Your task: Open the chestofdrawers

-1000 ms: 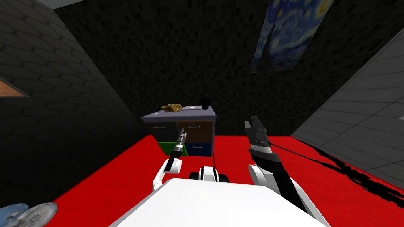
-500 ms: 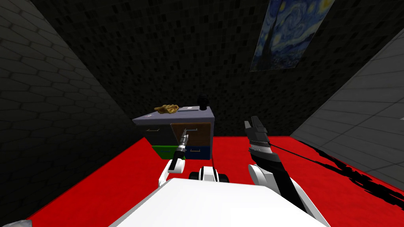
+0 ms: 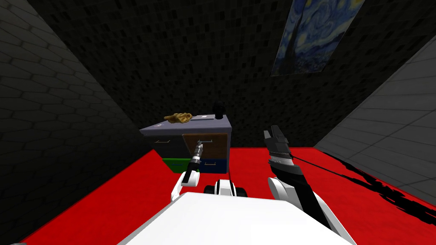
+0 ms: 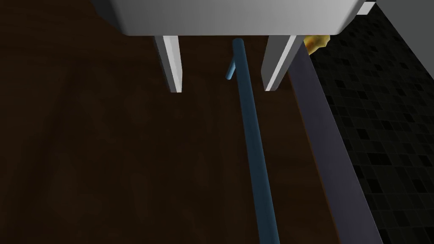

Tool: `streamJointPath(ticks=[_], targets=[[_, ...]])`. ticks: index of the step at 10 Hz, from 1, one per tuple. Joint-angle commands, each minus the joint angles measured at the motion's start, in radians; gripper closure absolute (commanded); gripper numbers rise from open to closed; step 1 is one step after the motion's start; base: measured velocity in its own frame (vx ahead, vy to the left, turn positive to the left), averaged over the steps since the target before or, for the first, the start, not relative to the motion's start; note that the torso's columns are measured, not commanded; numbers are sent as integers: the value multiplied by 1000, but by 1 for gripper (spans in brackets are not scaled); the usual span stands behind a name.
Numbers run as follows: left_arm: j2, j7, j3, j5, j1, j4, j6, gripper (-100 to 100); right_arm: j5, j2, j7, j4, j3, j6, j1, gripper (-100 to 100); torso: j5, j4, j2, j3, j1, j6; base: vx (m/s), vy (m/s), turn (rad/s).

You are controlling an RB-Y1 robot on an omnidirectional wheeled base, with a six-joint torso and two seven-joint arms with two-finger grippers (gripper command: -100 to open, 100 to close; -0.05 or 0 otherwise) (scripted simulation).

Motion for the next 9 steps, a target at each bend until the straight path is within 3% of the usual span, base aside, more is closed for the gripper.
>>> streamJointPath(ticks=[1,3,5,6,8,9], targets=[[31,0,0,0,-1,-9,-4,-100,0,0,0,0,0,0,0,0,1,-3,-6,-3,1,1,-16,-9,-1],[44,3,-2,1,3,-46,30,-100,0,0,0,0,0,0,0,0,0,-3,-10,-6,-1,0,-19,-45,4],[0,3,-3,2,4,-52,48,-100,0,0,0,0,0,0,0,0,-1,-1,-6,-3,-4,0,-24,-91,8],[15,4,-2,2,3,-50,44,-100,0,0,0,0,0,0,0,0,-1,-1,-5,-3,-1,0,-4,-33,0],[18,6,2,3,3,-94,90,-100,0,0,0,0,0,0,0,0,1,-2,-8,-5,3,0,70,-16,-13],[17,5,2,3,-1,-76,74,-100,0,0,0,0,0,0,0,0,0,-3,-11,-6,2,0,54,-4,-1]])
